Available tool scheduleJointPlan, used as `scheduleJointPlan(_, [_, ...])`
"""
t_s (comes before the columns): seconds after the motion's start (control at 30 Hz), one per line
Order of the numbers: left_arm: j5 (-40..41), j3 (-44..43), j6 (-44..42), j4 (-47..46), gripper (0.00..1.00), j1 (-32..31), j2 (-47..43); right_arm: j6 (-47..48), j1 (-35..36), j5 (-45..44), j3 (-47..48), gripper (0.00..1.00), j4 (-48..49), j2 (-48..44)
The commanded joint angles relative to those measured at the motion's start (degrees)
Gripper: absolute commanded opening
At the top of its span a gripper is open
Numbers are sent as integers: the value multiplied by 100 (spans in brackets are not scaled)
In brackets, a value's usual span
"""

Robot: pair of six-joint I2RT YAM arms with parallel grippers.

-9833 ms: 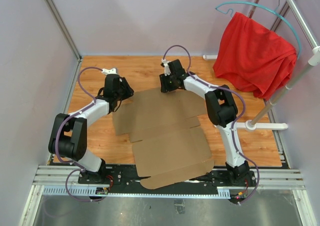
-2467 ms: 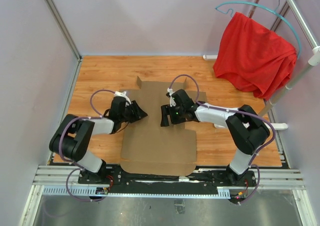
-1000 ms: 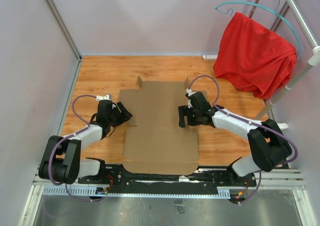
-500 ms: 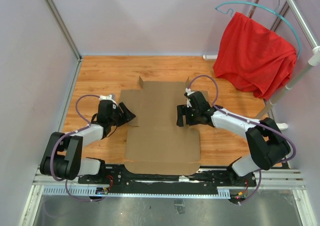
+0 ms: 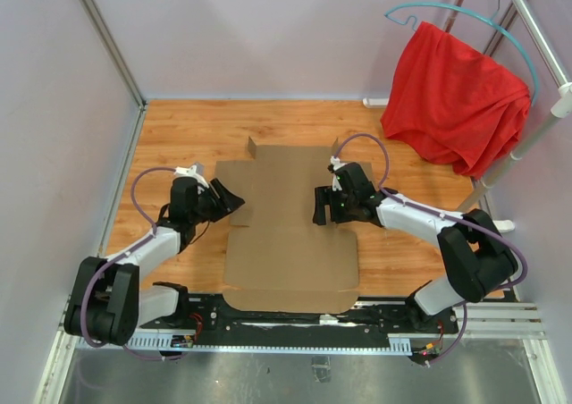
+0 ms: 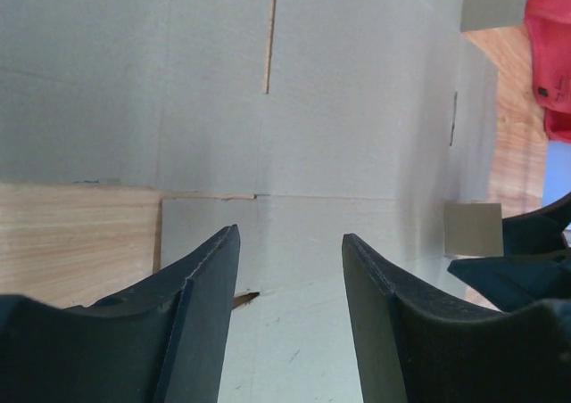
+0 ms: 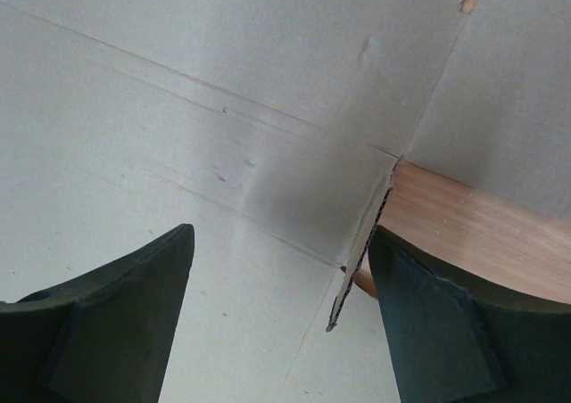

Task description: Fold the paper box

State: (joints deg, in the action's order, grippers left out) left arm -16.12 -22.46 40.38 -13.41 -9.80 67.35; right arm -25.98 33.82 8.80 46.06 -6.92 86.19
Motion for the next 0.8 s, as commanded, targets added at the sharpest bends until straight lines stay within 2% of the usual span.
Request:
scheduleJointPlan(0.0, [201,-25,-114,344,55,-30,73,-74,-34,24,-114,79,87,-50])
scheduleJointPlan(0.1, [913,-82,-351,880,56,-23,-97,-51,-38,5,-106,79,69,-72])
scheduleJointPlan(0.27, [1390,-68,-569,1256,56,-29,-356,-55,-34,30,-106,79,89,-8])
scheduleJointPlan(0.77, [742,43,-439,323,56,-312,796,-28,-34,-179,-172,80,-5,-67])
